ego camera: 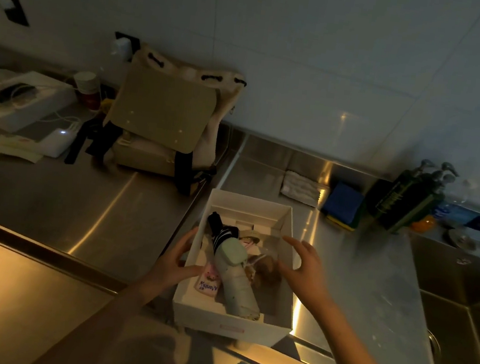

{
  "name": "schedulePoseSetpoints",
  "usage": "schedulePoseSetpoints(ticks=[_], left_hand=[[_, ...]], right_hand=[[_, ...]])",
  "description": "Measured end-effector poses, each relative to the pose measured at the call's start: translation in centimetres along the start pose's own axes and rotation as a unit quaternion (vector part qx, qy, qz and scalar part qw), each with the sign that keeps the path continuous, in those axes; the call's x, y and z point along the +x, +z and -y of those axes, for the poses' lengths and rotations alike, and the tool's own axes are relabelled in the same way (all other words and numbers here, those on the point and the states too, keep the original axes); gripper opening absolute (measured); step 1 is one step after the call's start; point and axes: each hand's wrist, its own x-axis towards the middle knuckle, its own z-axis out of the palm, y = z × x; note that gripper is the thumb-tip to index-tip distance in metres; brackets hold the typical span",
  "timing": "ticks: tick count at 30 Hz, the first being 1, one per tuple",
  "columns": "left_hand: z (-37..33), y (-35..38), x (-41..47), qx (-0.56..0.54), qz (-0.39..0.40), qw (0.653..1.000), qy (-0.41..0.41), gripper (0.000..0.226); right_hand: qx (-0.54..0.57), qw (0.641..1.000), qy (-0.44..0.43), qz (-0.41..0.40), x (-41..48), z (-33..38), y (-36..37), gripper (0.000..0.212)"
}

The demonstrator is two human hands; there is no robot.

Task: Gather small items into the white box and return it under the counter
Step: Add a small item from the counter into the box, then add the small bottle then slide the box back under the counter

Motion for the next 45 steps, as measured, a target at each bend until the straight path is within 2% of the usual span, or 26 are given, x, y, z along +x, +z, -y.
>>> schedulePoseSetpoints(ticks=[4, 7, 10, 15, 20, 29, 31, 37, 45], left_hand=[[-0.4, 0.1, 0.3, 0.011, 0.003, 1.000, -0.002, 0.091], [-0.5, 0.2, 0.4, -0.004, -0.005, 1.000, -0.016, 0.094], [-0.7, 0.2, 0.1, -0.020, -0.002, 1.000, -0.019, 0.094], [-1.0, -0.2, -0.8, 0.011, -0.005, 1.000, -0.027, 0.096], [-1.1, -1.4, -3.1, 0.009, -0.060, 0.998, -0.033, 0.093], [-2.4, -4.8, -9.7, -0.001, -0.216, 0.976, 0.030, 0.093], [-2.3, -5.4, -11.8, -0.003, -0.253, 0.967, 0.035, 0.098], [-0.5, -7.0, -18.4, -0.029, -0.362, 0.931, 0.032, 0.091], [3.6, -10.8, -26.5, -0.053, -0.464, 0.884, -0.012, 0.087]], right_hand=[[0.107, 0.989, 0.041, 0.095, -0.8, -0.2, 0.3, 0.057], [0.115, 0.989, 0.034, 0.088, -1.1, 0.2, 0.6, 0.051], [0.111, 0.991, 0.027, 0.067, -1.3, 0.4, 0.7, 0.053], [0.142, 0.985, 0.015, 0.094, -1.3, 0.5, 0.5, 0.060], [0.164, 0.979, -0.030, 0.120, -0.7, 3.0, 0.1, 0.056], [0.189, 0.950, -0.141, 0.203, 1.1, 11.2, 1.4, 0.049], [0.179, 0.945, -0.161, 0.222, 1.2, 12.8, 2.5, 0.051], [0.162, 0.918, -0.228, 0.282, 1.0, 17.6, 7.4, 0.057], [0.149, 0.868, -0.247, 0.405, -2.2, 23.8, 15.3, 0.059]])
